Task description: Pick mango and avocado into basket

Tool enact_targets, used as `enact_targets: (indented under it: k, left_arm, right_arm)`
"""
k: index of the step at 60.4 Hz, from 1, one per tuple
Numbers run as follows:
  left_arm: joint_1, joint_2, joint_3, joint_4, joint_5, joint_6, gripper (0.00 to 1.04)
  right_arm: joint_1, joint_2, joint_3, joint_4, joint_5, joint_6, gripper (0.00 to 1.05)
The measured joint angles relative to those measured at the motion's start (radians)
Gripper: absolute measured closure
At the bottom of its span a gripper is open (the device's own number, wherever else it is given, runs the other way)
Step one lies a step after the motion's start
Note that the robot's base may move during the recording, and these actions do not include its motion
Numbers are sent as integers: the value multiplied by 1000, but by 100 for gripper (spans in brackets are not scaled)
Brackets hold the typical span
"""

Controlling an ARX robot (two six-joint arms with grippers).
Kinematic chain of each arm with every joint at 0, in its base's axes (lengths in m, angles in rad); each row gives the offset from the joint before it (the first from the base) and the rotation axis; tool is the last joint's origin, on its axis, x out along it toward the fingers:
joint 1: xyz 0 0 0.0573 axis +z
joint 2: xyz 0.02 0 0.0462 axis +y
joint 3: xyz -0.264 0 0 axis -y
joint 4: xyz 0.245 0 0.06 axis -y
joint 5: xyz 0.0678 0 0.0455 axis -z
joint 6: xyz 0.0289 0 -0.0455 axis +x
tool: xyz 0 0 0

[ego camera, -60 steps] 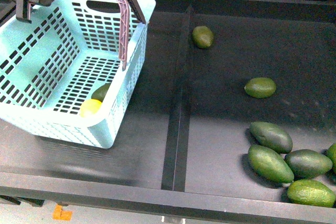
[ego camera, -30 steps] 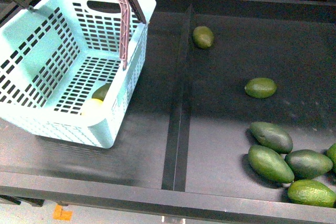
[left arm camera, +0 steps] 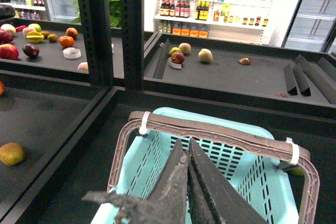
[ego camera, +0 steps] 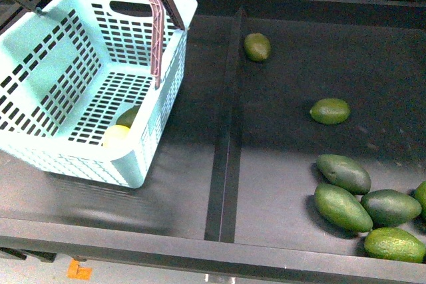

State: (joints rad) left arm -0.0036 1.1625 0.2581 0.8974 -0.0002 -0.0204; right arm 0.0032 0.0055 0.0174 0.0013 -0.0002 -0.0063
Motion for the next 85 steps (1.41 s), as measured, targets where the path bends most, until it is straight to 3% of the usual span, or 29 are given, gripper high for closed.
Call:
enact_targets:
  k: [26, 32, 57, 85]
  left_arm:
    - [0, -311, -173, -138, 0, 6, 103]
    - [0, -328, -219, -105, 0, 6, 103]
    - [0, -658, -243, -400, 0, 9, 103]
    - [0, -895, -243, -629, 0, 9, 103]
  right_arm:
    - [0, 0, 0, 0, 0, 0, 9]
    - [0, 0, 0, 0, 0, 0, 9]
    - [0, 0, 0, 0, 0, 0, 9]
    - [0, 0, 0, 0, 0, 0, 9]
